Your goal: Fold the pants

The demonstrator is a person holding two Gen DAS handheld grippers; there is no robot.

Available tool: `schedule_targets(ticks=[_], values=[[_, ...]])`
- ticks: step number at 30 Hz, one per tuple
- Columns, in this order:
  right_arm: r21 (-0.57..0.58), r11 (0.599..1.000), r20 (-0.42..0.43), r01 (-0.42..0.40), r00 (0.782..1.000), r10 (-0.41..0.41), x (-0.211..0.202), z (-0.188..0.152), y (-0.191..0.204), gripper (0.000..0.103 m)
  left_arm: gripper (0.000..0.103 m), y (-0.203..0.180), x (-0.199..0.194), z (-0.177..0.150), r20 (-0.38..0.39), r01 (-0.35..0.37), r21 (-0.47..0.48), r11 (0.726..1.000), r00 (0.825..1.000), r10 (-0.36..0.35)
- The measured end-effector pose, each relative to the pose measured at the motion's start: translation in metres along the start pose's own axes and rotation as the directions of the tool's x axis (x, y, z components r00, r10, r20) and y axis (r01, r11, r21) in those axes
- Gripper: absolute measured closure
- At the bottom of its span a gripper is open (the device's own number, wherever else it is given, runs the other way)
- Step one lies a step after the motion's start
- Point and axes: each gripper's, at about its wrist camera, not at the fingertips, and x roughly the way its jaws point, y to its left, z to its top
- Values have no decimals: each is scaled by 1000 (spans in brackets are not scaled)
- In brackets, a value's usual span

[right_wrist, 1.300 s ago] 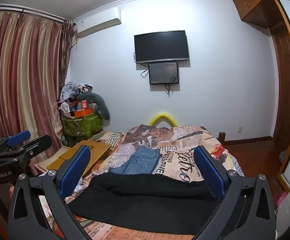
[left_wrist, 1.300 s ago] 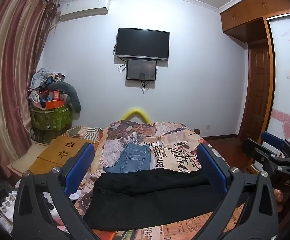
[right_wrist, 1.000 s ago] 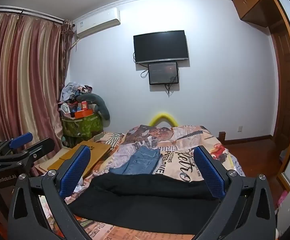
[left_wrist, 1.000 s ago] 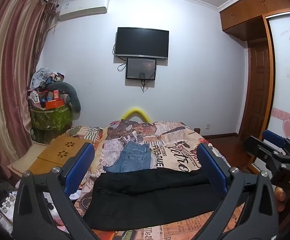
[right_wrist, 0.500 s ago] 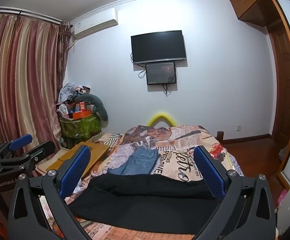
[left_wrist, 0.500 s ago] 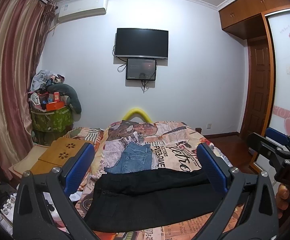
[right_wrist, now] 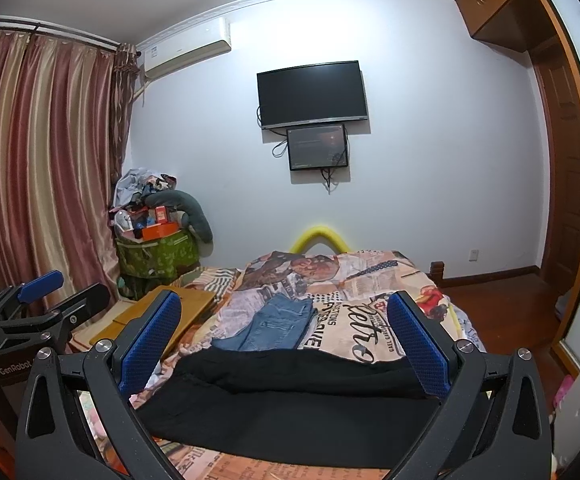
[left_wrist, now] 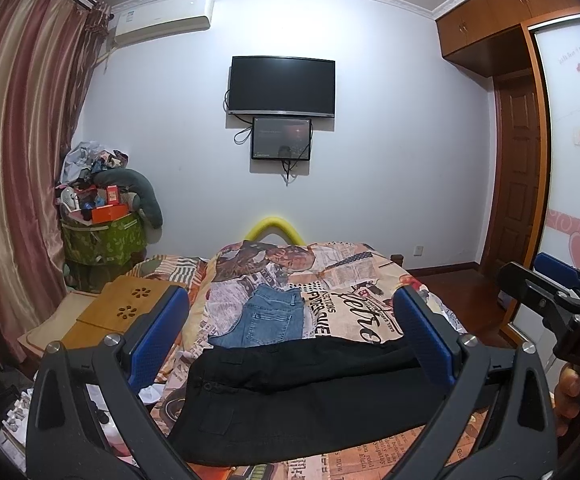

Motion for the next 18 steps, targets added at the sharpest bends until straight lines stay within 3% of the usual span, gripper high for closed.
schedule_targets(ticks=[18], values=[[3, 1000, 2, 2, 1000, -2, 2, 1, -5, 1, 0, -1, 0, -1, -1, 7, 8, 1000, 1000, -7]])
